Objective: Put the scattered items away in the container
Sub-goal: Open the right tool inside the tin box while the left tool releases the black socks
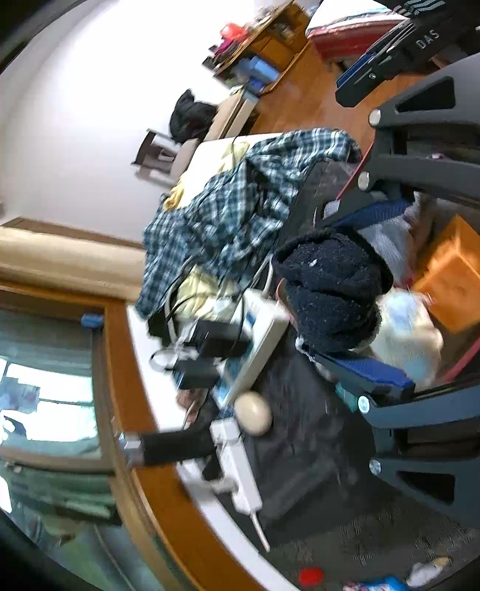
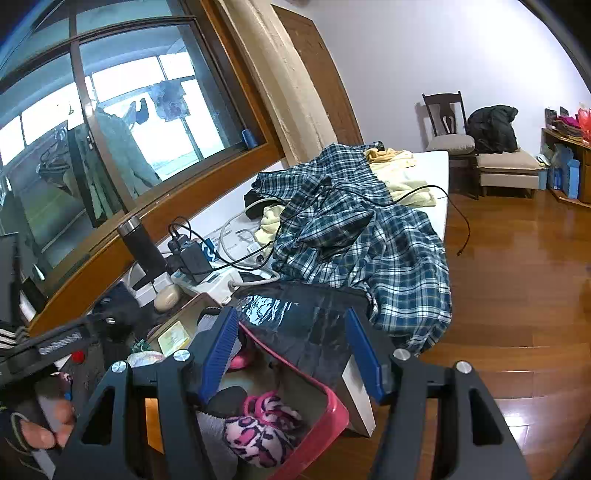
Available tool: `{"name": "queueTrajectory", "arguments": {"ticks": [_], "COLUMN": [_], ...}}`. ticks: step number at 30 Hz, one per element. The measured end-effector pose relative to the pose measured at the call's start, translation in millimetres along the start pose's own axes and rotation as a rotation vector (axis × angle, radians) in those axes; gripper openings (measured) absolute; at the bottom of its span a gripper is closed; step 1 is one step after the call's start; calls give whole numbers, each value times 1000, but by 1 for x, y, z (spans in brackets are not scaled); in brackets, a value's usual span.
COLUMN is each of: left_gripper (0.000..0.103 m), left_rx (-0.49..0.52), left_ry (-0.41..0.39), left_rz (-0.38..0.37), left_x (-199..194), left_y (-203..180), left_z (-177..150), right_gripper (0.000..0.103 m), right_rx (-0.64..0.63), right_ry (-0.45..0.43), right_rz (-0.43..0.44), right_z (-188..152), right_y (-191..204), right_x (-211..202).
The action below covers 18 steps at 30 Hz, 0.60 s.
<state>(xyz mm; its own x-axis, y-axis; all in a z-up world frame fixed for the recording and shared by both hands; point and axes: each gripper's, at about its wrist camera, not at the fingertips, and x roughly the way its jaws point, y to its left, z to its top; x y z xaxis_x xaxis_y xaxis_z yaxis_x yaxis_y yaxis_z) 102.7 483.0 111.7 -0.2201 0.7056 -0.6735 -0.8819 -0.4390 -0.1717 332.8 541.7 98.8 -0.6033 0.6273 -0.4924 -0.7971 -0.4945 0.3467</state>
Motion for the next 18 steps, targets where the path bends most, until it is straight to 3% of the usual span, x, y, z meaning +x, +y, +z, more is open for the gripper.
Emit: {"name": "queueTrajectory", "arguments": {"ticks": [4,18], "left_gripper": [80,80], "left_rx": [-17,-101], "left_ry": [34,15], "left_rz": [-22,61], "left_x": [13,-17], "left_y": [0,56], "left_z": [-2,-22], "right_gripper": [64,65], "right_rx": [5,-39], "right_ry": [-1,13], "right_rz": [-5,18], "right_z": [0,-9], "right_y": [-3,20], "right_x": [1,3]}}
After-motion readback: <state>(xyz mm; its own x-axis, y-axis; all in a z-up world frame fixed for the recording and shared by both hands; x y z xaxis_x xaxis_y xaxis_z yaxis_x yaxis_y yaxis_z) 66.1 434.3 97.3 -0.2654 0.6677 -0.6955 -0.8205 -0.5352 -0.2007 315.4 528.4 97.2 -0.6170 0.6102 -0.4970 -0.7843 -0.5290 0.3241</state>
